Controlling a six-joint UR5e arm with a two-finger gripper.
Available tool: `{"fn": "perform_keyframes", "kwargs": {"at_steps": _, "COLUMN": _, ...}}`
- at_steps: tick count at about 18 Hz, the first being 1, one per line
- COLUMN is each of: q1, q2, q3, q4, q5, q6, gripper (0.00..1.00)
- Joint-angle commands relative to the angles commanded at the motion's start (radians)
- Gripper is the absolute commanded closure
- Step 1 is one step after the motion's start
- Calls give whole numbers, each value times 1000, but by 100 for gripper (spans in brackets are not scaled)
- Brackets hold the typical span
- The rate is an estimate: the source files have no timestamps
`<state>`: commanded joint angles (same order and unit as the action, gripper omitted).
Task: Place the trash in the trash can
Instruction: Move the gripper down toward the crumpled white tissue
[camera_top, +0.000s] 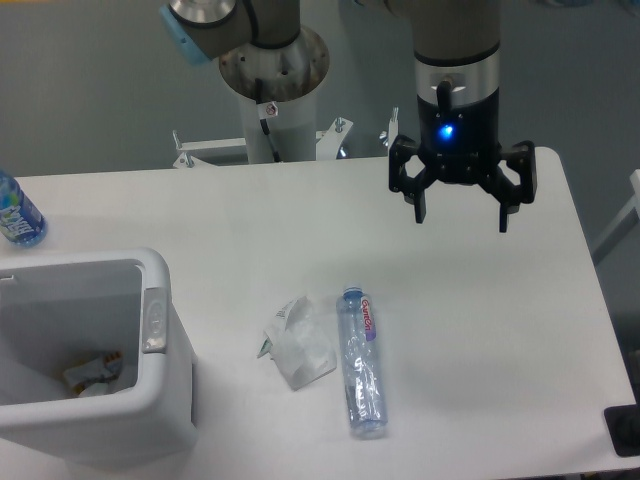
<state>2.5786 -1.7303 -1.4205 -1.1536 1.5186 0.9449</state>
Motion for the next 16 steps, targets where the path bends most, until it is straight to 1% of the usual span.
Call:
{"fn": "perform_keyframes", "kwargs": {"at_steps": 6, "q1": -5, "q2": 3, "q3": -28, "q4": 2, "q5": -3, "q6": -5, "gripper": 0}}
{"fn": "perform_keyframes", "kwargs": {"at_steps": 9, "q1": -12, "q2": -5, "q3": -44, "q4": 8, "q5": -8, "q6": -5, "gripper": 0}}
{"fn": "perform_keyframes", "kwargs": {"at_steps": 11, "q1": -23, "q2": -12, "q3": -64, "q4": 32, "q5": -14, "q6": -14, "gripper": 0}}
{"fn": "perform_keyframes", "kwargs": {"at_steps": 12, "q1": -32, "q2": -12, "q3": -81, "q4": 46, "q5": -12, "q6": -40, "gripper": 0}}
{"fn": "perform_keyframes", "kwargs": {"at_steps": 16, "q1": -87, "q2": -18, "q3": -159, "q4": 150, "q5": -11, "q6": -142, "gripper": 0}}
